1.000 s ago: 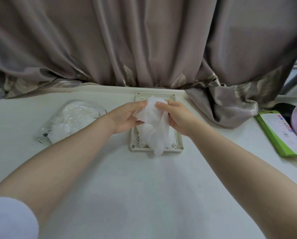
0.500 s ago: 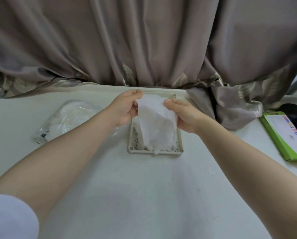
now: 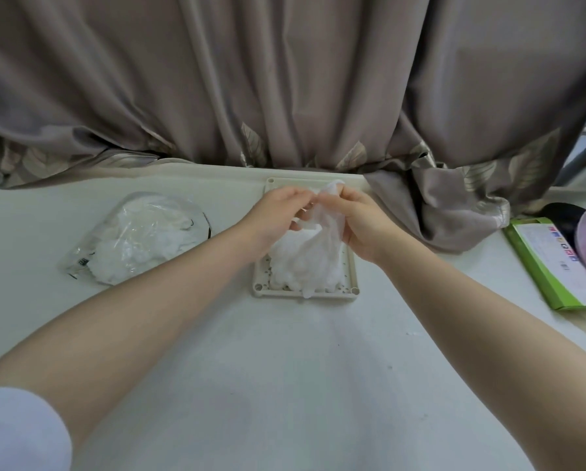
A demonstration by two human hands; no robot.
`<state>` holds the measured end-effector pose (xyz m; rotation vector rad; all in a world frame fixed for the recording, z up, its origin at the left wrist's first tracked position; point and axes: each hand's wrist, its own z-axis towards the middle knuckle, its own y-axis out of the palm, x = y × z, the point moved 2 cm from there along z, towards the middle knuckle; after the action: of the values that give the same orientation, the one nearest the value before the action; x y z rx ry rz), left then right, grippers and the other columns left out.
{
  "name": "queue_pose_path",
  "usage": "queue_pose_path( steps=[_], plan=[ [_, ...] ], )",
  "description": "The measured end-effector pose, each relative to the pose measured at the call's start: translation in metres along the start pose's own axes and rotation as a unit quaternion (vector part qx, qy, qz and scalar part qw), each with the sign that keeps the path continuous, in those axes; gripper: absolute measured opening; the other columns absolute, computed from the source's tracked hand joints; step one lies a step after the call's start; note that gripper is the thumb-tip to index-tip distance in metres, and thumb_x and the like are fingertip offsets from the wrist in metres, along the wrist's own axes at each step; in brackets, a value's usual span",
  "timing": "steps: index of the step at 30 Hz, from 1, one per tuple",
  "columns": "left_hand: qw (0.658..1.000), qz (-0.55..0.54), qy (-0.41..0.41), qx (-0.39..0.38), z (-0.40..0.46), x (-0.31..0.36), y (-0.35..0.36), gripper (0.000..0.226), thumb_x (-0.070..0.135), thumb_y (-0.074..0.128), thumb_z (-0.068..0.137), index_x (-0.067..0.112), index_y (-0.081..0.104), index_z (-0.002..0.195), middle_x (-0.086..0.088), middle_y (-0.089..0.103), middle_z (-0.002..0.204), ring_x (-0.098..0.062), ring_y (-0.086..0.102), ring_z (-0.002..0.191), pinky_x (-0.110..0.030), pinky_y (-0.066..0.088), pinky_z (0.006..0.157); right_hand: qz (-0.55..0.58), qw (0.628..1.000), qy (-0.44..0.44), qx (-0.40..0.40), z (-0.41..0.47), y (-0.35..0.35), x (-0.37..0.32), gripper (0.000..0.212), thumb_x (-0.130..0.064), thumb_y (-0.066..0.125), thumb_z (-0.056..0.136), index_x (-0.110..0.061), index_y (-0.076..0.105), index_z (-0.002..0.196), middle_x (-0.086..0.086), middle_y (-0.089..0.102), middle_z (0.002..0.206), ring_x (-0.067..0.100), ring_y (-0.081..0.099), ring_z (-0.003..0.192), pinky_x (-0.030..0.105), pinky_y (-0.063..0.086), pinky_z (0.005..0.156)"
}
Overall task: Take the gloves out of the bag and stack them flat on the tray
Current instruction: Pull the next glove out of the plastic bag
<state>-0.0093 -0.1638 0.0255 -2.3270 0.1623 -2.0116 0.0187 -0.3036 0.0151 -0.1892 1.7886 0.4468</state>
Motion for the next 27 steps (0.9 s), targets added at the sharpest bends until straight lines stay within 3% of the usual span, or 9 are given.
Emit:
queue_pose_path(
  steps=[3, 6, 10, 13, 15, 17, 20, 23, 27],
  plan=[
    [0.996, -0.046, -0.029, -0.065, -0.003, 0.006, 0.006, 0.031, 0.029, 0.033, 0.102, 0.017, 0.062, 0.099, 0.001, 0.066, 0.095, -0.011, 0.062, 0.09, -0.026, 0.05, 0.083, -0.033, 0.999, -0.032, 0.002, -0.002, 0.006, -0.007, 0.016, -0.008, 0.06, 0.091, -0.011, 0.053, 0.076, 0.008, 0.064, 0.082, 0.021, 0.062, 0.08, 0.023, 0.046, 0.061],
    [0.989, -0.111, -0.06, -0.075, 0.002, 0.003, 0.004, 0.044, 0.04, 0.029, 0.102, 0.014, 0.061, 0.117, -0.005, 0.069, 0.105, -0.017, 0.066, 0.098, -0.03, 0.051, 0.091, -0.081, 0.996, -0.018, -0.025, -0.003, 0.007, -0.013, 0.016, -0.009, 0.051, 0.092, -0.013, 0.066, 0.097, 0.007, 0.064, 0.087, 0.018, 0.06, 0.078, 0.03, 0.049, 0.067],
    [0.98, -0.157, -0.073, -0.096, 0.007, -0.006, 0.001, 0.035, 0.028, 0.041, 0.1, 0.004, 0.06, 0.118, -0.01, 0.064, 0.084, -0.017, 0.065, 0.072, -0.029, 0.055, 0.07, -0.158, 0.984, 0.014, -0.081, -0.007, 0.014, -0.016, 0.033, -0.002, 0.041, 0.09, -0.013, 0.064, 0.111, 0.01, 0.059, 0.074, 0.019, 0.055, 0.06, 0.024, 0.044, 0.05],
    [0.97, -0.21, -0.104, -0.064, 0.013, -0.02, 0.002, 0.022, 0.008, 0.046, 0.097, 0.002, 0.059, 0.113, -0.014, 0.067, 0.092, -0.024, 0.066, 0.082, -0.035, 0.056, 0.077, -0.232, 0.97, -0.061, 0.039, 0.001, 0.008, -0.011, 0.022, -0.005, 0.049, 0.092, -0.017, 0.066, 0.098, -0.003, 0.052, 0.058, 0.006, 0.044, 0.045, 0.019, 0.034, 0.046],
    [0.96, -0.238, -0.136, -0.052, 0.016, -0.029, 0.002, 0.025, 0.005, 0.042, 0.097, 0.002, 0.058, 0.117, -0.013, 0.068, 0.099, -0.024, 0.066, 0.09, -0.036, 0.054, 0.082, -0.29, 0.938, -0.102, 0.158, 0.007, -0.002, -0.003, 0.005, -0.016, 0.061, 0.087, -0.021, 0.061, 0.088, -0.008, 0.051, 0.059, 0.001, 0.045, 0.049, 0.022, 0.037, 0.054],
    [0.948, -0.269, -0.161, -0.055, 0.02, -0.036, 0.001, 0.031, 0.005, 0.037, 0.097, 0.004, 0.056, 0.121, -0.013, 0.065, 0.109, -0.025, 0.063, 0.098, -0.036, 0.05, 0.088, -0.282, 0.936, -0.045, 0.205, 0.014, -0.015, 0.012, 0.032, -0.04, 0.07, 0.08, -0.019, 0.057, 0.1, -0.005, 0.06, 0.08, 0.005, 0.056, 0.072, 0.024, 0.046, 0.07],
    [0.933, -0.31, -0.173, -0.065, 0.027, -0.043, -0.001, 0.035, 0.006, 0.034, 0.098, 0.008, 0.053, 0.127, -0.013, 0.063, 0.117, -0.025, 0.062, 0.101, -0.036, 0.05, 0.09, -0.083, 0.984, 0.139, 0.068, 0.027, -0.025, 0.041, 0.09, -0.081, 0.054, 0.067, -0.014, 0.056, 0.127, 0.003, 0.066, 0.119, 0.019, 0.06, 0.111, 0.038, 0.042, 0.104],
    [0.927, -0.317, -0.182, -0.088, 0.036, -0.05, -0.001, 0.035, 0.008, 0.032, 0.1, 0.014, 0.05, 0.129, -0.008, 0.065, 0.113, -0.021, 0.064, 0.099, -0.034, 0.051, 0.086, 0.082, 0.984, 0.155, -0.025, 0.032, -0.032, 0.053, 0.066, -0.059, 0.044, 0.09, -0.012, 0.049, 0.136, 0.008, 0.061, 0.13, 0.025, 0.058, 0.12, 0.038, 0.046, 0.101],
    [0.927, -0.304, -0.2, -0.086, 0.056, -0.063, -0.005, 0.037, 0.006, 0.034, 0.099, 0.011, 0.048, 0.133, -0.012, 0.063, 0.119, -0.025, 0.063, 0.105, -0.037, 0.049, 0.092, 0.111, 0.985, 0.128, 0.011, 0.047, -0.038, 0.051, 0.037, -0.016, 0.055, 0.092, -0.002, 0.056, 0.126, 0.017, 0.064, 0.122, 0.03, 0.064, 0.109, 0.037, 0.056, 0.083]
  ],
)
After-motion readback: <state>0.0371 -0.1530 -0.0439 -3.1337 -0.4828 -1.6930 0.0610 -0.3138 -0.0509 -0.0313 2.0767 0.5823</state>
